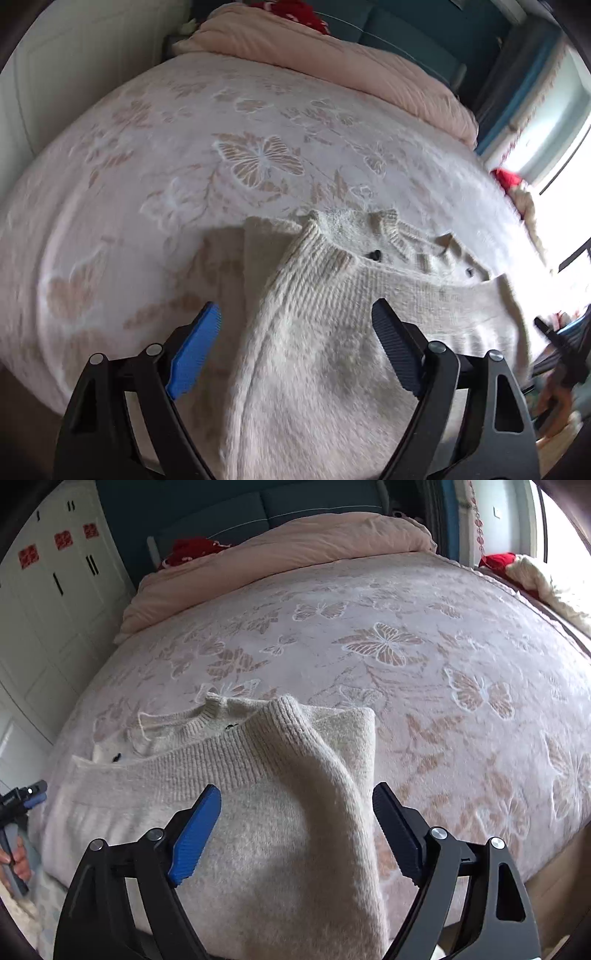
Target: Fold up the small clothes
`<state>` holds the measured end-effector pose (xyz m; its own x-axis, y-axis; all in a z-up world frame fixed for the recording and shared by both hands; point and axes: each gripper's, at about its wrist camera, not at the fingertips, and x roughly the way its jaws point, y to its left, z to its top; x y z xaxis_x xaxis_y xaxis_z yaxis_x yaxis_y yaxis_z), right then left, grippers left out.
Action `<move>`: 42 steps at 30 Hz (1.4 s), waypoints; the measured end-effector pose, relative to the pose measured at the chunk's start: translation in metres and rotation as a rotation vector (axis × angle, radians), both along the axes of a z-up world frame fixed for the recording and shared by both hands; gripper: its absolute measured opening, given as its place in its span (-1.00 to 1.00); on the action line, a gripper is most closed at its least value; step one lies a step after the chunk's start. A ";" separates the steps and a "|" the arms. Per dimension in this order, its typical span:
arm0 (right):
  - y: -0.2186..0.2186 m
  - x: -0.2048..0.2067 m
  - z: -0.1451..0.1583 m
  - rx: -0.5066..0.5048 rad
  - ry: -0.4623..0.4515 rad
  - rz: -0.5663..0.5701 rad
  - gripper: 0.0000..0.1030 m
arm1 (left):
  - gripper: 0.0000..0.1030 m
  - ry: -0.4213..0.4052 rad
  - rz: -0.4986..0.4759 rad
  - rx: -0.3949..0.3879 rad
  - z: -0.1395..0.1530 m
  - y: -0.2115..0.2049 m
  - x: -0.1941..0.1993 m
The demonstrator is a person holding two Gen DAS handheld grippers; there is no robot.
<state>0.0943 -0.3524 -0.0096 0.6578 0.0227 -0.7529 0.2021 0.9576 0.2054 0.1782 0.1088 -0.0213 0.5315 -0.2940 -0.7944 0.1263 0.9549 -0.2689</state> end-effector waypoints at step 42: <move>0.060 0.064 -0.031 0.089 0.077 0.087 -0.43 | -0.41 0.107 0.018 0.009 -0.014 -0.070 0.049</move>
<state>0.1586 -0.2927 -0.0410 0.5905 0.1457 -0.7938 0.1377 0.9510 0.2769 0.2274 0.0390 -0.0353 0.4484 -0.2779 -0.8496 0.0799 0.9591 -0.2715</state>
